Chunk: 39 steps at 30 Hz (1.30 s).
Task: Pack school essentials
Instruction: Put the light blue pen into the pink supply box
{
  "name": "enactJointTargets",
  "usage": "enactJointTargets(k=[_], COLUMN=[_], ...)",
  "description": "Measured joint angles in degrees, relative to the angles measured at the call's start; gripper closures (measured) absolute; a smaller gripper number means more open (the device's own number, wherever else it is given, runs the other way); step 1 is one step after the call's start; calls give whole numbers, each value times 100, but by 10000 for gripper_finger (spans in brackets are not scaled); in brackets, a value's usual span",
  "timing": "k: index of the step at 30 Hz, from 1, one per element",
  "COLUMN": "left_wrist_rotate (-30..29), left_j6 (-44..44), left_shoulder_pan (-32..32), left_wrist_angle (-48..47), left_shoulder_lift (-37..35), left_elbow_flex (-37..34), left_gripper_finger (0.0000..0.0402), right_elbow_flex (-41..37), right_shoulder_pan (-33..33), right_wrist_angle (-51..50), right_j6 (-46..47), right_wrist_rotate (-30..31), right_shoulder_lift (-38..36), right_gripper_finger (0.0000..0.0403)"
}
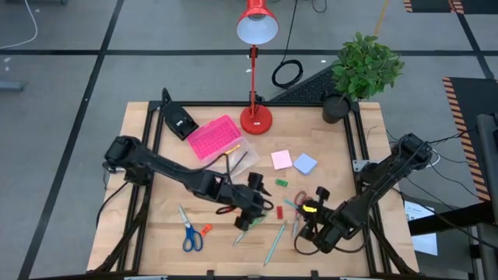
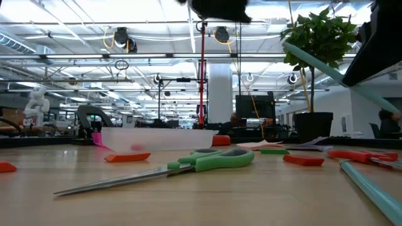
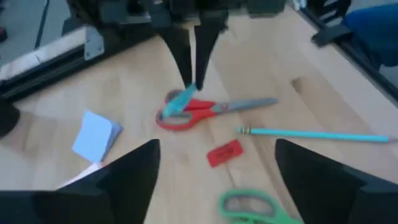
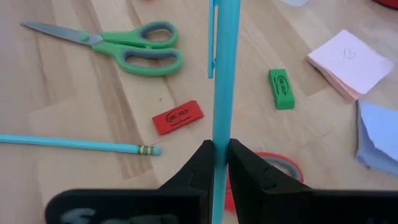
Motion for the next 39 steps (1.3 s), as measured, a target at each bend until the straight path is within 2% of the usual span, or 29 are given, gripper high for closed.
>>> enactJointTargets(k=[5,11,21,34,39], left_wrist_rotate=[-376,-526,164,241,281], left_j6=[-13,-52,-226,-461,-512], left_shoulder_pan=[-7,26,41,52,52], left_wrist_angle=[653,906,1103,1155,1151], left_shoulder_lift=[225,340,333,333,333], left_elbow_flex=[5,1,1,1,1], left_gripper_finger=[50,77,127,139,148], right_elbow_flex=[1,2,2,2,2], right_shoulder_pan=[-143,-158,-146,-146,-146], right_wrist_angle=[-11,53,417,697,697], right_j6=[-351,-396,-391,-477,-565], right_wrist_rotate=[0,-1,-20,1,218], right_shoulder_lift=[-3,-5,-5,-5,-5], right_gripper_finger=[378,378,378,378,378])
